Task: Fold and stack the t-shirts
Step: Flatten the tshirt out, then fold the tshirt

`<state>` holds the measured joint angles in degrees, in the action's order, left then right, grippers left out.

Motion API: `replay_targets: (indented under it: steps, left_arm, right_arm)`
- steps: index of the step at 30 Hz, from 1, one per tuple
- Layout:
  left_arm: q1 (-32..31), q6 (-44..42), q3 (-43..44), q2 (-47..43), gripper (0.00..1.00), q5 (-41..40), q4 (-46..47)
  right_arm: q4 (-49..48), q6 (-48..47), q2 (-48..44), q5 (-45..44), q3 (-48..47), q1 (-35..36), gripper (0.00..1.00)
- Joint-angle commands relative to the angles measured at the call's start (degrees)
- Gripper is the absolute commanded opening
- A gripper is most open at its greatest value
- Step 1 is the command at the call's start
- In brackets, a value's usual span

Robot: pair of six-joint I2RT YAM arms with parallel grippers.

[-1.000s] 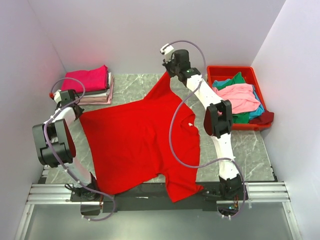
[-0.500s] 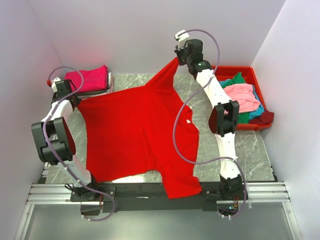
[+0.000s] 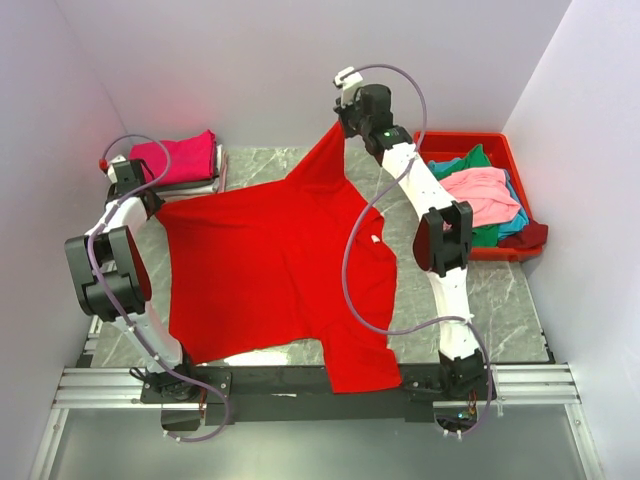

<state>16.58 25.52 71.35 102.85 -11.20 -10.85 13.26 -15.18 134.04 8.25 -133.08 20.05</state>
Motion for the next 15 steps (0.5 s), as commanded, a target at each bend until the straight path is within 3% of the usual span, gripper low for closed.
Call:
replay_targets:
  steps: [1, 15]
  left_arm:
    - [0.2, -1.5, -1.6, -4.2, 0.00, 1.4, 4.3]
    - [0.3, -2.4, -3.4, -3.4, 0.00, 6.7, 8.4]
  right_arm:
    - [-2.5, 1.3, -6.0, 1.2, 2.2, -1.5, 0.00]
    - [-4.7, 7.2, -14.9, 9.0, 15.0, -5.5, 0.00]
